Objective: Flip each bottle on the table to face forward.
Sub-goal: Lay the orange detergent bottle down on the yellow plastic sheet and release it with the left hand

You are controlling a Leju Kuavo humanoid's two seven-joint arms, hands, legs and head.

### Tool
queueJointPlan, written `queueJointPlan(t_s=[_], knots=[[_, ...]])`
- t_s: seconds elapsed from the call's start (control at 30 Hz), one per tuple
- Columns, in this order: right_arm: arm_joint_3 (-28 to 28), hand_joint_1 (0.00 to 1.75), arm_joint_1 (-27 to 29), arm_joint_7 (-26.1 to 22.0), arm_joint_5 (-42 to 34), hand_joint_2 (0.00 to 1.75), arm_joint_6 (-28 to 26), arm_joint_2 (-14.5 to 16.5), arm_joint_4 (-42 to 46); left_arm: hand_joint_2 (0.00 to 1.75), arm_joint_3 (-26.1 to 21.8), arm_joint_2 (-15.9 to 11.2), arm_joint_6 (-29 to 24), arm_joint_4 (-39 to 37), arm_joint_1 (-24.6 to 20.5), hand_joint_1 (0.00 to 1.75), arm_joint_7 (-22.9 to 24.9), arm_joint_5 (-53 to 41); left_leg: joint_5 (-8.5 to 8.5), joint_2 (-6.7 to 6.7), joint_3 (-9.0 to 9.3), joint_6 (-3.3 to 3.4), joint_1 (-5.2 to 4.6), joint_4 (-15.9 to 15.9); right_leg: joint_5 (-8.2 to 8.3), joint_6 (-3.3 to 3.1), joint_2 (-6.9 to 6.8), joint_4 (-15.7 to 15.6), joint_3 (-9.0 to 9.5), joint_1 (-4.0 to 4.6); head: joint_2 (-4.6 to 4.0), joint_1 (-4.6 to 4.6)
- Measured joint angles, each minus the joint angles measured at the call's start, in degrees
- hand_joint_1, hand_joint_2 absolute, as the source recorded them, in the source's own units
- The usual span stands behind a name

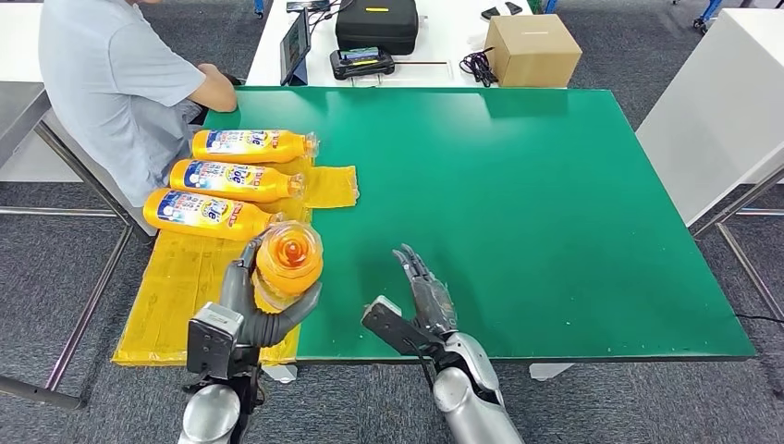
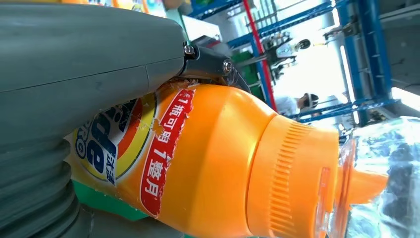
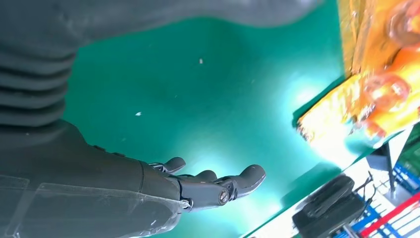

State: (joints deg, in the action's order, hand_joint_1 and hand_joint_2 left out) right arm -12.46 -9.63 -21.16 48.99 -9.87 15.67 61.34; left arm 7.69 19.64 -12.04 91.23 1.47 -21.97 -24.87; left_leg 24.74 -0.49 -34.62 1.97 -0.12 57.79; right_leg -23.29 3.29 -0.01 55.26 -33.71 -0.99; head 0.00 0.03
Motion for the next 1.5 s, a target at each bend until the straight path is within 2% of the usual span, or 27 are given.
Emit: queueJointPlan(t_s=[0.07, 0.13, 0.2, 0.33, 0.5, 0.57, 0.63, 0.67, 0.83, 1.0, 1.1, 1.13, 1.23, 1.27, 1.3, 1.5], knots=[[0.67, 0.00, 0.41, 0.01, 0.25, 0.00, -0.10, 0.11, 0.68, 1.75, -0.38, 0.10, -1.00, 0.98, 0.18, 1.75, -0.05, -1.85, 0.00, 0.00, 0.01, 0.00, 0.00, 0.00, 0.00, 0.00, 0.00, 0.00, 0.00, 0.00, 0.00, 0.00], [1.12, 0.00, 0.60, -0.03, 0.52, 0.87, -0.22, 0.27, 1.09, 1.75, -0.60, 0.16, -3.60, 1.63, 0.21, 1.75, -0.16, -7.11, -0.01, 0.00, 0.01, 0.00, 0.00, 0.00, 0.00, 0.00, 0.00, 0.00, 0.00, 0.00, 0.00, 0.00], [1.48, 0.00, 0.66, -0.27, 0.81, 1.75, -0.23, 0.51, 1.46, 1.75, -0.82, 0.20, -7.33, 2.13, -0.04, 1.75, 1.00, -17.99, -0.01, 0.00, 0.01, 0.00, 0.00, 0.00, 0.00, 0.00, 0.00, 0.00, 0.01, 0.00, 0.00, -0.01], [1.95, 0.00, 0.73, -1.30, 0.80, 1.75, 0.37, 1.03, 2.47, 1.75, -1.74, 0.13, -11.84, 1.81, -1.33, 1.75, 6.42, -45.69, -0.01, 0.00, 0.02, 0.00, 0.00, 0.00, 0.00, 0.00, 0.00, 0.00, 0.01, 0.00, 0.00, 0.00], [2.05, 0.00, 0.74, -3.32, -0.98, 1.75, 1.44, 1.50, 2.81, 1.75, -2.27, -0.67, -13.90, -4.55, -4.37, 1.75, 10.69, -57.70, -0.01, -0.01, 0.01, 0.00, 0.00, 0.00, 0.01, 0.00, -0.01, 0.00, 0.01, 0.00, 0.00, 0.01], [1.94, 0.00, 0.66, -4.02, -2.08, 1.75, 1.90, 1.54, 2.89, 1.75, -1.34, -2.26, -14.53, -8.41, -6.27, 1.75, 15.93, -62.30, -0.01, -0.01, 0.02, -0.01, 0.00, 0.00, 0.01, 0.00, 0.00, 0.00, 0.00, 0.00, 0.00, 0.02], [1.75, 0.00, 0.50, -4.57, -3.19, 1.75, 2.31, 1.53, 2.92, 1.75, 0.72, -5.09, -15.93, -13.44, -8.60, 1.75, 21.29, -64.34, -0.02, 0.01, 0.02, -0.01, 0.01, 0.00, 0.01, 0.00, 0.00, 0.01, 0.00, 0.01, 0.00, 0.00], [1.65, 0.00, 0.42, -4.74, -3.62, 1.75, 2.49, 1.51, 2.92, 1.75, 1.53, -6.35, -16.76, -15.93, -9.63, 1.75, 22.22, -64.50, -0.02, 0.02, 0.03, -0.02, 0.02, 0.00, 0.01, 0.00, 0.01, 0.02, 0.00, 0.01, 0.00, 0.01], [1.29, 0.00, 0.37, -5.24, -4.62, 1.75, 2.93, 1.41, 2.92, 1.75, 2.31, -9.16, -17.51, -23.84, -11.80, 1.75, 18.99, -64.72, -0.03, 0.01, 0.00, -0.03, 0.04, 0.00, 0.01, 0.00, 0.01, 0.05, -0.01, 0.02, 0.00, 0.01], [1.03, 0.00, 0.37, -5.50, -5.14, 1.75, 3.29, 1.38, 2.92, 1.75, 2.06, -9.82, -15.50, -27.46, -12.69, 1.62, 17.27, -64.88, -0.02, 0.00, -0.03, -0.02, 0.03, 0.00, 0.00, 0.00, 0.00, 0.04, -0.02, 0.00, 0.00, 0.02], [1.00, 0.00, 0.37, -5.52, -5.15, 1.75, 3.31, 1.38, 2.92, 1.75, 2.05, -9.85, -15.48, -27.58, -12.72, 1.61, 17.25, -64.86, -0.02, 0.00, -0.03, -0.02, 0.03, 0.00, 0.00, 0.00, 0.00, 0.04, -0.02, 0.00, 0.00, 0.02], [0.92, 0.00, 0.37, -5.57, -5.15, 1.75, 3.32, 1.38, 2.92, 1.75, 1.95, -9.88, -15.47, -27.94, -12.81, 1.45, 17.11, -64.72, -0.02, 0.00, -0.03, -0.02, 0.02, 0.00, 0.00, 0.00, 0.00, 0.04, -0.03, 0.00, 0.00, 0.02], [0.48, 0.00, 0.38, -5.86, -5.30, 1.75, 3.46, 1.38, 2.92, 1.75, 0.58, -9.91, -14.95, -30.82, -13.47, 0.30, 15.39, -63.47, -0.02, 0.00, -0.03, -0.03, 0.03, 0.00, 0.01, 0.00, 0.00, 0.03, -0.04, 0.01, 0.00, 0.01], [0.39, 0.00, 0.39, -5.92, -5.43, 1.75, 3.52, 1.38, 2.92, 1.75, 0.02, -9.78, -14.48, -31.63, -13.63, 0.06, 14.71, -63.07, -0.03, 0.00, -0.03, -0.03, 0.03, 0.00, 0.01, 0.00, 0.00, 0.03, -0.04, 0.01, 0.00, 0.01], [0.37, 0.00, 0.40, -5.95, -5.53, 1.75, 3.58, 1.38, 2.92, 1.75, -0.34, -9.62, -14.04, -31.98, -13.68, 0.00, 14.26, -62.81, -0.03, 0.01, -0.02, -0.03, 0.03, 0.00, 0.01, 0.00, 0.00, 0.03, -0.04, 0.02, 0.00, 0.01], [0.35, 0.00, 0.41, -6.02, -5.67, 1.75, 3.85, 1.38, 2.91, 1.75, -0.93, -9.11, -12.47, -32.52, -13.92, 0.00, 14.57, -62.98, -0.03, 0.00, -0.02, -0.03, 0.03, 0.00, 0.01, 0.00, 0.00, 0.04, -0.04, 0.01, 0.00, 0.01]])
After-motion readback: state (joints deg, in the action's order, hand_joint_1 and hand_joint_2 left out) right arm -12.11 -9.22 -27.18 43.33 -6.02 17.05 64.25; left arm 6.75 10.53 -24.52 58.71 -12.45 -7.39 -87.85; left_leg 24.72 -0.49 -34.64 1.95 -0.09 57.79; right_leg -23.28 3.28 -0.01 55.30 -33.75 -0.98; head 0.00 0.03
